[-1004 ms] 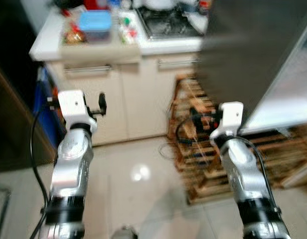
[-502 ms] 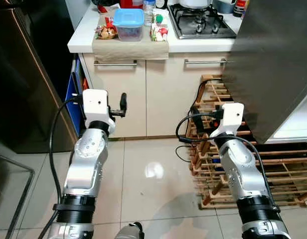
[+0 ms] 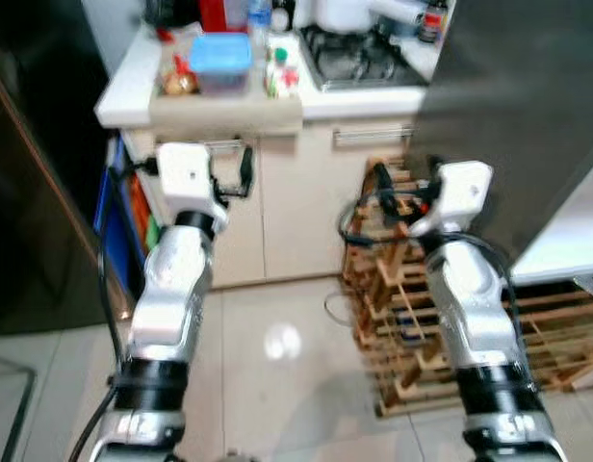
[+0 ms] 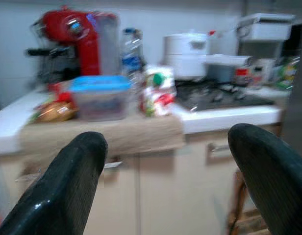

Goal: Restocking fridge

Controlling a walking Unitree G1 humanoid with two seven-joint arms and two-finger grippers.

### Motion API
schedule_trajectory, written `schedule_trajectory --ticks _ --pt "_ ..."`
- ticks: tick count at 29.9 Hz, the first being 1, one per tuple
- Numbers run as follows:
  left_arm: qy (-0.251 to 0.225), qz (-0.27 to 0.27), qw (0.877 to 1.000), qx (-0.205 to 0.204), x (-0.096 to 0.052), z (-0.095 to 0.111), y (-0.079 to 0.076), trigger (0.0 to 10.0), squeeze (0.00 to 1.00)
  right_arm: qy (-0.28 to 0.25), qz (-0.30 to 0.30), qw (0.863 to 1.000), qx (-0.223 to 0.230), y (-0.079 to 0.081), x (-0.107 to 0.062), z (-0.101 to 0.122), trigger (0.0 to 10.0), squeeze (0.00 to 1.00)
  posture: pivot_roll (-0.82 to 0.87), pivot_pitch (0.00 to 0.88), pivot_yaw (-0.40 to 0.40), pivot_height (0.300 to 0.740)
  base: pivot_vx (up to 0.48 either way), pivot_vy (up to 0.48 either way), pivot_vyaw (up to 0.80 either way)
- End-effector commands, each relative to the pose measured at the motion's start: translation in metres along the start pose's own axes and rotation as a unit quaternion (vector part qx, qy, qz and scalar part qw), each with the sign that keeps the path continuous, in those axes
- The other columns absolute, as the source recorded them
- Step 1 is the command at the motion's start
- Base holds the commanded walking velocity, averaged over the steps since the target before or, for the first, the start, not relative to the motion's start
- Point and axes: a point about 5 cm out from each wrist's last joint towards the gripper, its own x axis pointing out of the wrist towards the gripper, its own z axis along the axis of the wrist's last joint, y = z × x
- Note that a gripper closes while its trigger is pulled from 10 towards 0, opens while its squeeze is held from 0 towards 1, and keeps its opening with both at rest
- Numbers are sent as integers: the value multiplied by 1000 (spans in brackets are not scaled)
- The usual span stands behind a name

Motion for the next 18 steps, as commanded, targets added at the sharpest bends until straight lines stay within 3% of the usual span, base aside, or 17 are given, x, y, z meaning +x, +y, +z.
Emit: schedule_trajectory --ticks 1,9,18 --pt "-22 -20 1000 0 4 10 -11 10000 0 6 -6 1000 -8 -5 -1 -1 10000 0 -77 0 2 740 454 0 538" --pt "-40 -23 999 13 5 17 -6 10000 0 7 -11 1000 -6 -4 1 -1 10000 0 -60 0 13 740 452 0 119" --pt "-45 -33 998 15 5 19 -10 10000 0 2 -27 1000 0 -3 0 -2 10000 0 -64 0 26 740 453 0 603"
